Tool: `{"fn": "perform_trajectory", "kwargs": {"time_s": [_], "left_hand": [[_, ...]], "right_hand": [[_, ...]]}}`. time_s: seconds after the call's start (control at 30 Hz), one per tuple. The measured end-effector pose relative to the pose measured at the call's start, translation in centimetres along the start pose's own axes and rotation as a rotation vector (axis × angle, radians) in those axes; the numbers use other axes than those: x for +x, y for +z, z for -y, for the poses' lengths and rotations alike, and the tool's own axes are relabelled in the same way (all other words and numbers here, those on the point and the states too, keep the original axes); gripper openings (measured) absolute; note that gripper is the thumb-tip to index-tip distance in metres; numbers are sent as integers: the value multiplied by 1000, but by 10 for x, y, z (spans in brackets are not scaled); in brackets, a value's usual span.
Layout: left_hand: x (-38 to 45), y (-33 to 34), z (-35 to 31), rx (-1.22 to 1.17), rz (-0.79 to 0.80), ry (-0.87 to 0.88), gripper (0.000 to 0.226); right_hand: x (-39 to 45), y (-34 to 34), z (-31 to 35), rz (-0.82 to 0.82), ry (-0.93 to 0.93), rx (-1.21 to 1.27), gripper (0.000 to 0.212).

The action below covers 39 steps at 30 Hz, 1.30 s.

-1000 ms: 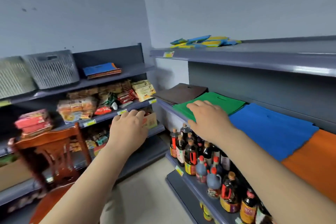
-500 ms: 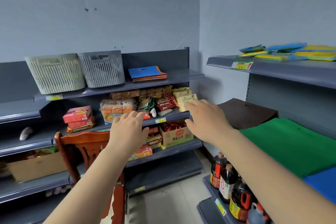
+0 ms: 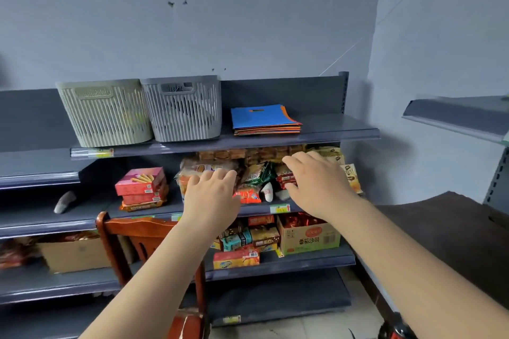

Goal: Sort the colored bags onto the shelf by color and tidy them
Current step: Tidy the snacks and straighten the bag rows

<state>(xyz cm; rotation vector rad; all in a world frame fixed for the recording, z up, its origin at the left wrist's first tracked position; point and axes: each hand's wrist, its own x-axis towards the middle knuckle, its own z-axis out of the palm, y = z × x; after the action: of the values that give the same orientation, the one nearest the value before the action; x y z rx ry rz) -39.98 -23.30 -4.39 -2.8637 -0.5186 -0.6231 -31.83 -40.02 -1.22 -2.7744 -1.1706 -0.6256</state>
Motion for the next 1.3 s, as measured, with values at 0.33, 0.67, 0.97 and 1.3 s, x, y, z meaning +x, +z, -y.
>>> {"fn": "perform_trajectory", "kwargs": {"time_s": [0.33,0.67,0.97,1.3], "left_hand": [[132,69,32,5,4,3,48],[267,135,68,-36,-1,68,49],[346,181,66,-94,-3,67,43],[384,204,58,-193,-31,-45,45]], "right_hand": [[136,78,-26,52,-26,-10,46],[263,137,-60,62,67,37,47],[338,184,-105,57,86,114,48],[401,228,-149,239,-32,222,51]]}}
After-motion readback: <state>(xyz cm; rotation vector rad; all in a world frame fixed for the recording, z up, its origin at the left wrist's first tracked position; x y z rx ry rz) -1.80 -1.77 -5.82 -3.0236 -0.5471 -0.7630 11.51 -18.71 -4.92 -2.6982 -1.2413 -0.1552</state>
